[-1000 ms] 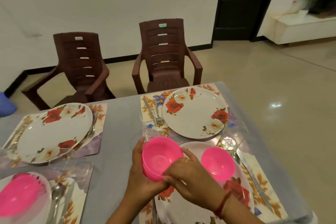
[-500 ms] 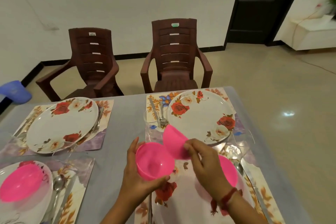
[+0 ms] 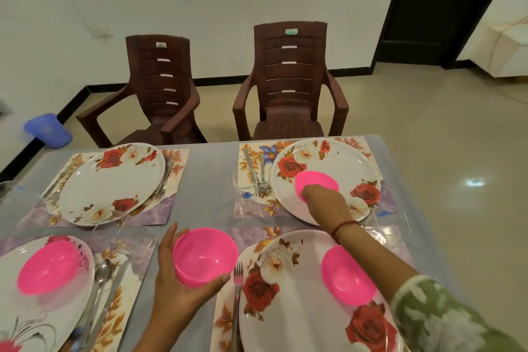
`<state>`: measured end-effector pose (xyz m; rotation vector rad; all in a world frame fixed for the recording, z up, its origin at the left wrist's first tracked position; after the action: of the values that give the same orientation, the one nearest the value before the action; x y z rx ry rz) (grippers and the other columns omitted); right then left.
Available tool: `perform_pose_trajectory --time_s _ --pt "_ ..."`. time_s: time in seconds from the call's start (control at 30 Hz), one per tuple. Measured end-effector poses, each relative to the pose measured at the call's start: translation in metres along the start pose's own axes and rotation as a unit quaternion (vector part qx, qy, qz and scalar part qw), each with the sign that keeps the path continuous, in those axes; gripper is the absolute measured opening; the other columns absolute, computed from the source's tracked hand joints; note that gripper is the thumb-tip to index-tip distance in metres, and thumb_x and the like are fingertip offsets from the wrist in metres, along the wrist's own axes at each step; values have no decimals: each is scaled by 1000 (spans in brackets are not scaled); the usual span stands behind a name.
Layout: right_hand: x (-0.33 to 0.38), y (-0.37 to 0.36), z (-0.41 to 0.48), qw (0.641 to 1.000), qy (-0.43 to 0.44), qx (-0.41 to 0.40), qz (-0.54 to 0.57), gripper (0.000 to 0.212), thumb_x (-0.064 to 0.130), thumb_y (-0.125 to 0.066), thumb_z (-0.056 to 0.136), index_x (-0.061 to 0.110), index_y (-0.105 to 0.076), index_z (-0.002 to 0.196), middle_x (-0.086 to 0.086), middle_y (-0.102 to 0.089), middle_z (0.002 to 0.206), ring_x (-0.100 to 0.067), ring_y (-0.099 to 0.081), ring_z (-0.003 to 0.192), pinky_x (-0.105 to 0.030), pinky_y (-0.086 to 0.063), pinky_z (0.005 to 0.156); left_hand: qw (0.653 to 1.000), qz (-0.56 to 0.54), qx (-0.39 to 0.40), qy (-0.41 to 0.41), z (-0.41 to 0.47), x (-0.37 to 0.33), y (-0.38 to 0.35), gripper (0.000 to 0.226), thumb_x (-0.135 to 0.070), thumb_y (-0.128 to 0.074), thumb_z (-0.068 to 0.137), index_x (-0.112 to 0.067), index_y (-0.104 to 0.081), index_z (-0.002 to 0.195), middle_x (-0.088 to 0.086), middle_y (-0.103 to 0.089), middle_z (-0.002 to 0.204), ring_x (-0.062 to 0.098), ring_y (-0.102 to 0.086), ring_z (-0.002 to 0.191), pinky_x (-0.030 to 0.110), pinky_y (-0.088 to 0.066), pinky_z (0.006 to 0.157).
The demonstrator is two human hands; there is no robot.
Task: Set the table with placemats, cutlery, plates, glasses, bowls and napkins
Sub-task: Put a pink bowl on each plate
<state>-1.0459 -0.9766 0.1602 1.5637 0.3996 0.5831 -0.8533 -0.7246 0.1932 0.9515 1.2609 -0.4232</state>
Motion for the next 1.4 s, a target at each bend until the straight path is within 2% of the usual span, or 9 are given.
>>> perform_pose_trajectory --time_s 0.2,0.43,0.6,0.7,0.83,0.97,1.1,1.27,1.4 --pt "14 -34 21 994 51 72 -66 29 3 -43 93 10 -56 117 -9 -63 107 -30 -64 94 -36 -52 74 999 -5 -30 -14 -2 -12 5 118 -60 -84 17 -77 -21 115 -42 -41 118 -3 -49 106 31 -44 84" --pt "3 -46 22 993 -13 116 30 29 27 -41 97 11 -61 111 -9 -66 102 -27 -61 92 -35 -50 77 999 -1 -51 -18 1 -13 14 122 -76 -79 18 -71 -19 124 -26 -39 127 13 -43 117 37 -44 89" --pt "43 15 -16 957 -17 -63 282 51 49 -53 89 20 -48 132 1 -50 131 -13 -44 120 -31 -35 101 999 -5 -44 -18 4 -10 20 125 -73 -81 21 -67 -18 128 -47 -38 118 1 -47 113 38 -45 91" --pt "106 52 -68 872 94 -9 480 63 67 -56 75 39 -44 130 20 -41 133 8 -37 121 -13 -33 100 999 -12 -34 -26 2 -8 19 130 -66 -87 25 -60 -17 135 -35 -42 126 -2 -47 119 43 -48 94" --pt "170 46 -102 881 228 49 412 52 65 -51 81 40 -51 126 20 -33 142 9 -26 130 -13 -25 105 999 -3 -27 -34 2 -17 19 129 -64 -86 27 -67 -10 131 -47 -35 122 -18 -43 114 18 -47 88" --pt "207 40 -95 885 239 6 400 43 53 -45 88 24 -65 113 11 -63 115 -1 -52 106 -24 -43 90 999 4 -23 -39 9 -14 37 129 -55 -87 36 -64 -5 134 -47 -30 126 -7 -40 123 34 -48 96" --pt "251 33 -86 889 274 24 366 26 33 -42 92 20 -64 89 7 -64 81 -8 -54 74 -27 -44 69 999 16 -21 -44 16 2 68 121 -56 -81 41 -71 1 129 -52 -22 125 -12 -34 124 23 -40 95" --pt "304 22 -69 892 285 3 350 32 37 -35 92 20 -59 80 6 -61 76 -11 -51 70 -26 -37 63 999 -13 -13 -35 29 34 123 125 -55 -85 41 -66 -2 133 -34 -25 139 -5 -35 128 25 -44 98" --pt "368 39 -47 879 277 -34 387 27 32 -41 93 18 -60 80 6 -62 75 -8 -54 68 -26 -42 62 999 -27 -9 -36 38 57 198 126 -64 -85 41 -66 0 134 -52 -22 130 -12 -36 127 11 -40 97"
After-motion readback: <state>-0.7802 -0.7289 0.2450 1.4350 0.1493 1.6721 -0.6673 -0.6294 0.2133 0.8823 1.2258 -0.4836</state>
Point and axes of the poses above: each hand's wrist, its own z-axis towards the middle knuckle, its own y-axis out of the back of the hand, x = y × z, the point moved 4 cm from there along z, towards the middle knuckle
